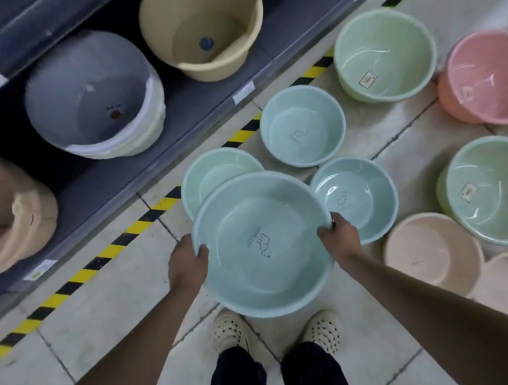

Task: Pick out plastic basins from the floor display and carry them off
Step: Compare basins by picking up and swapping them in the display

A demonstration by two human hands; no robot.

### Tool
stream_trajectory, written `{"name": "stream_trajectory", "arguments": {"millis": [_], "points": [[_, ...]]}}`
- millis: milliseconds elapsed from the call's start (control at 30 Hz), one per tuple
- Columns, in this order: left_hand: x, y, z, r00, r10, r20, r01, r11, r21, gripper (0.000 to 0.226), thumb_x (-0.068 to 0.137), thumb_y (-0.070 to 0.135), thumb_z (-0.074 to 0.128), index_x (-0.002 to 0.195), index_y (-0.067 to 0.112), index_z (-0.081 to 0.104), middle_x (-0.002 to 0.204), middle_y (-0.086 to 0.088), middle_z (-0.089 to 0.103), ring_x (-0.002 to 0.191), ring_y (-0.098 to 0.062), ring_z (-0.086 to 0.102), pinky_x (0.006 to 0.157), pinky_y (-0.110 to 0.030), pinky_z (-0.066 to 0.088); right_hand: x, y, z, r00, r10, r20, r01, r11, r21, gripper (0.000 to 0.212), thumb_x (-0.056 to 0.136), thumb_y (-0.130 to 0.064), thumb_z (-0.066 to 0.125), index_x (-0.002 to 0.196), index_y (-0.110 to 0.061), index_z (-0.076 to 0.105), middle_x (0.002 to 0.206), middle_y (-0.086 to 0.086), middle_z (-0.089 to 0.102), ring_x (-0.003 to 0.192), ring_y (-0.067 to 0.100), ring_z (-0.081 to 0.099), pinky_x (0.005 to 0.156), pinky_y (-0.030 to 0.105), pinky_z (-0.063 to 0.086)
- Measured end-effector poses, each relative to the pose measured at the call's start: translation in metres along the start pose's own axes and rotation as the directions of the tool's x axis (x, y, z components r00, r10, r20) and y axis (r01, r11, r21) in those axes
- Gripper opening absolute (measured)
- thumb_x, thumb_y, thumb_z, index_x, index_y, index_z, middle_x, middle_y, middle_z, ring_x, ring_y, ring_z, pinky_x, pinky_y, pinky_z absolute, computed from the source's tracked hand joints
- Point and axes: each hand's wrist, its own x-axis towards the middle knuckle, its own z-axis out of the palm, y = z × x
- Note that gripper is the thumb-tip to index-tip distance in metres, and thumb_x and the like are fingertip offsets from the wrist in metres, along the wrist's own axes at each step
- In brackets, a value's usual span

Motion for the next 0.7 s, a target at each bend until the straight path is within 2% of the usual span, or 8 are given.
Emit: {"name": "stream_trajectory", "arguments": {"millis": [133, 233, 367, 467, 600, 700], "points": [[0.032, 0.004, -0.016, 0.999, 0.025, -0.024, -0.024, 1.000, 0.014, 0.025, 0.093, 0.021, 0.058, 0.114, 0.007, 0.058, 0.105, -0.014, 0.066, 0.097, -0.037, 0.062, 0.073, -0.034, 0.042, 0.008, -0.032, 0.010, 0.999, -0.028, 0.016, 0.028, 1.000, 0.000, 0.037, 0.081, -0.008, 0.053, 0.118, -0.012, 0.058, 0.101, 0.008, 0.066, 0.096, 0.032, 0.060, 0.074, 0.034, 0.047], [0.071, -0.002, -0.018, 0.999, 0.044, -0.024, -0.043, 0.998, 0.044, 0.026, 0.093, 0.023, 0.059, 0.114, 0.007, 0.058, 0.103, -0.013, 0.066, 0.095, -0.037, 0.062, 0.073, -0.035, 0.043, 0.031, -0.047, 0.029, 0.999, -0.046, 0.014, 0.047, 0.999, -0.025, 0.031, 0.083, -0.012, 0.056, 0.114, -0.010, 0.058, 0.102, 0.009, 0.066, 0.096, 0.033, 0.061, 0.078, 0.038, 0.051], [0.133, -0.017, -0.009, 0.995, 0.099, -0.014, -0.097, 0.991, 0.092, 0.026, 0.092, 0.025, 0.062, 0.109, 0.006, 0.059, 0.100, -0.015, 0.066, 0.091, -0.039, 0.062, 0.070, -0.036, 0.043, 0.070, -0.055, 0.071, 0.998, -0.059, -0.030, 0.056, 0.995, -0.085, 0.030, 0.090, -0.018, 0.056, 0.119, -0.012, 0.053, 0.107, 0.012, 0.066, 0.099, 0.037, 0.061, 0.073, 0.032, 0.041], [0.175, -0.031, -0.002, 0.988, 0.150, -0.027, -0.144, 0.979, 0.147, 0.028, 0.092, 0.025, 0.063, 0.111, 0.004, 0.059, 0.102, -0.017, 0.066, 0.093, -0.039, 0.062, 0.069, -0.035, 0.040, 0.099, -0.062, 0.105, 0.998, -0.061, -0.032, 0.057, 0.992, -0.117, 0.037, 0.094, -0.020, 0.053, 0.130, -0.015, 0.048, 0.110, 0.014, 0.066, 0.100, 0.039, 0.062, 0.069, 0.031, 0.037], [0.225, -0.047, 0.012, 0.992, 0.120, -0.043, -0.108, 0.968, 0.226, 0.031, 0.091, 0.030, 0.064, 0.108, 0.004, 0.061, 0.099, -0.019, 0.070, 0.092, -0.040, 0.062, 0.069, -0.038, 0.041, 0.142, -0.064, 0.149, 0.997, -0.051, -0.050, 0.045, 0.992, -0.116, 0.038, 0.092, -0.022, 0.053, 0.129, -0.015, 0.050, 0.110, 0.016, 0.068, 0.100, 0.040, 0.062, 0.077, 0.040, 0.049], [0.251, -0.055, 0.030, 0.991, 0.132, -0.028, -0.120, 0.958, 0.260, 0.033, 0.091, 0.032, 0.063, 0.111, 0.007, 0.061, 0.100, -0.019, 0.071, 0.093, -0.042, 0.063, 0.071, -0.039, 0.043, 0.169, -0.057, 0.179, 0.997, -0.007, -0.079, 0.001, 0.998, -0.070, 0.035, 0.091, -0.023, 0.053, 0.125, -0.016, 0.053, 0.108, 0.014, 0.069, 0.099, 0.038, 0.062, 0.077, 0.039, 0.049]]}}
